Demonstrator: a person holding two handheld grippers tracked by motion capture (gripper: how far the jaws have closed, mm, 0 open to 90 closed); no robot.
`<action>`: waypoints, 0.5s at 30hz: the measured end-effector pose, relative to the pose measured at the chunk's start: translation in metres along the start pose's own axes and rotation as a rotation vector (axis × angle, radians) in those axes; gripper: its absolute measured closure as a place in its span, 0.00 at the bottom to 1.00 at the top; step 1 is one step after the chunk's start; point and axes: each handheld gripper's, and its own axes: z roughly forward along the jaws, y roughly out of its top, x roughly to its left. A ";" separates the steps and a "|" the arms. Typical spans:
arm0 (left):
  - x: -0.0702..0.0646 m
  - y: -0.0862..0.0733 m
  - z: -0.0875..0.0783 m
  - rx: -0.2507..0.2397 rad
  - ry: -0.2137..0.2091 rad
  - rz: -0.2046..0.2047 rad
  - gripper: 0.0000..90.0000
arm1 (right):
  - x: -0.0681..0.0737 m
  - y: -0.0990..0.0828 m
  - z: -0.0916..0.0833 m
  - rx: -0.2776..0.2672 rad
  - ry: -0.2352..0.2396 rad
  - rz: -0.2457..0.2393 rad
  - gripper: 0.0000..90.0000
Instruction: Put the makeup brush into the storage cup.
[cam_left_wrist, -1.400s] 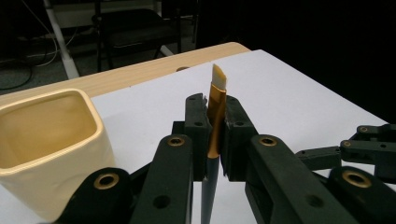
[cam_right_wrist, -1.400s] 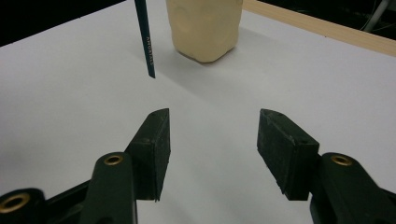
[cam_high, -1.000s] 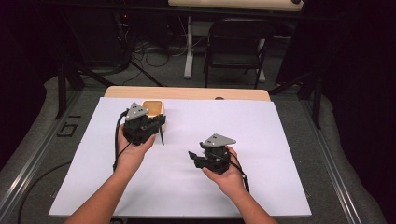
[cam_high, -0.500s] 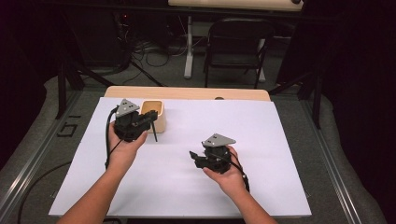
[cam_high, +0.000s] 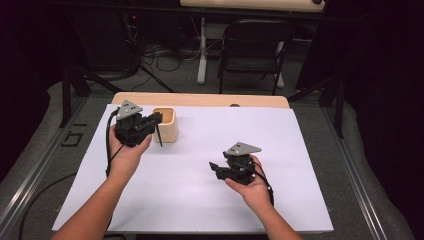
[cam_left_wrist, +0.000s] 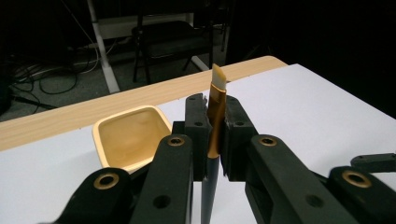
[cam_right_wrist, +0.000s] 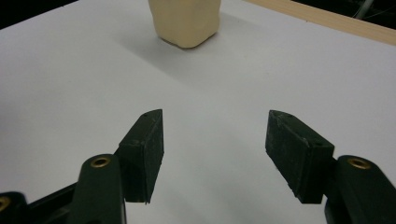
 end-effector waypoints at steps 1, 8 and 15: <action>0.000 0.000 0.000 -0.001 0.001 -0.003 0.93 | -0.001 -0.001 -0.001 -0.005 0.002 0.002 0.42; 0.002 0.003 0.000 -0.006 0.004 -0.004 0.93 | -0.006 -0.004 -0.009 -0.014 0.013 0.027 0.38; 0.004 0.006 0.002 -0.003 0.010 0.001 0.93 | -0.010 -0.011 -0.010 -0.001 0.024 0.054 0.27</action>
